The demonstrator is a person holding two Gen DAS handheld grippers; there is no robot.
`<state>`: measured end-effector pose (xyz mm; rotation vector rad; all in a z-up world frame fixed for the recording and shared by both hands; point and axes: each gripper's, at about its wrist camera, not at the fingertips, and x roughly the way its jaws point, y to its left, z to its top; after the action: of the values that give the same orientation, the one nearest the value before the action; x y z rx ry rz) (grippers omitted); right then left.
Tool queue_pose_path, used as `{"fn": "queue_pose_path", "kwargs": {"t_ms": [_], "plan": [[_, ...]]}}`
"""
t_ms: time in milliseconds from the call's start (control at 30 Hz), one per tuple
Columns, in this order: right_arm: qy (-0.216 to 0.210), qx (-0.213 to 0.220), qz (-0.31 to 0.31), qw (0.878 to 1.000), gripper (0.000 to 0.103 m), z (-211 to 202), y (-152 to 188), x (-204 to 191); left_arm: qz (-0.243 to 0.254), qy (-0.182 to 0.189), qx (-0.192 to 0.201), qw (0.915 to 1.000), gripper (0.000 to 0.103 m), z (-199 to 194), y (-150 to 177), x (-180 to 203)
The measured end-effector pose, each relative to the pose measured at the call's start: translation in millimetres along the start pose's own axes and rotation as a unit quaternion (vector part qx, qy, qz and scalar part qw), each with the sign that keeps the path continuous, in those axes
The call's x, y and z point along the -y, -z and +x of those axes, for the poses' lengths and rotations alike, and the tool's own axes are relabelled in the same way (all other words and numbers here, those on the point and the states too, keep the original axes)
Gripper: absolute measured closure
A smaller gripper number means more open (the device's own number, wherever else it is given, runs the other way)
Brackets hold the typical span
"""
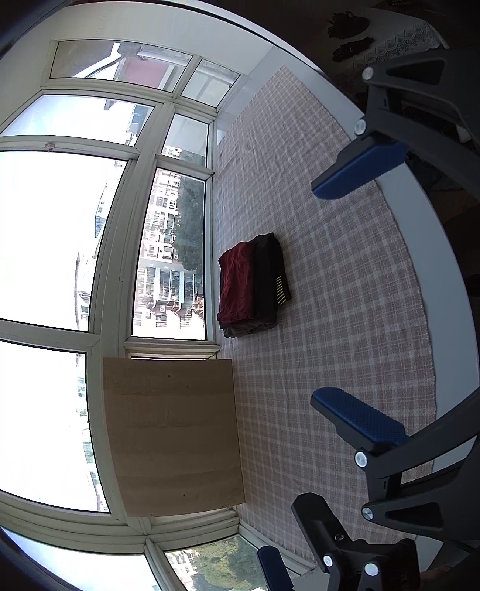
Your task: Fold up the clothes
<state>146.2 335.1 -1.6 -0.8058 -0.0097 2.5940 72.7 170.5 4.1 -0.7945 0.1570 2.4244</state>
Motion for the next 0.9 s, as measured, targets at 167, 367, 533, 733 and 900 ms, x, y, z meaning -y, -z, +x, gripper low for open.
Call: {"fn": "queue_pose_path", "kwargs": {"t_ms": [167, 367, 533, 733, 900], "plan": [[0.024, -0.001, 0.009, 1.0, 0.0, -3.6, 2.4, 13.5, 0.018, 0.017, -0.002, 0.9997, 0.003, 4.6, -2.3, 12.6], [0.028, -0.002, 0.012, 1.0, 0.0, -0.5, 1.5, 19.1, 0.022, 0.024, -0.002, 0.9995, 0.003, 7.8, -6.5, 18.1], [0.026, -0.003, 0.013, 1.0, 0.0, 3.8, 0.0, 21.0, 0.024, 0.024, -0.003, 0.9994, 0.003, 10.4, -8.2, 19.8], [0.022, -0.011, 0.014, 1.0, 0.0, 8.8, -2.6, 21.4, 0.023, 0.025, -0.004, 0.9994, 0.003, 12.8, -8.9, 20.3], [0.019, -0.012, 0.01, 1.0, 0.0, 10.4, -3.5, 18.0, 0.022, 0.025, -0.004, 0.9994, 0.003, 13.2, -7.9, 20.5]]}}
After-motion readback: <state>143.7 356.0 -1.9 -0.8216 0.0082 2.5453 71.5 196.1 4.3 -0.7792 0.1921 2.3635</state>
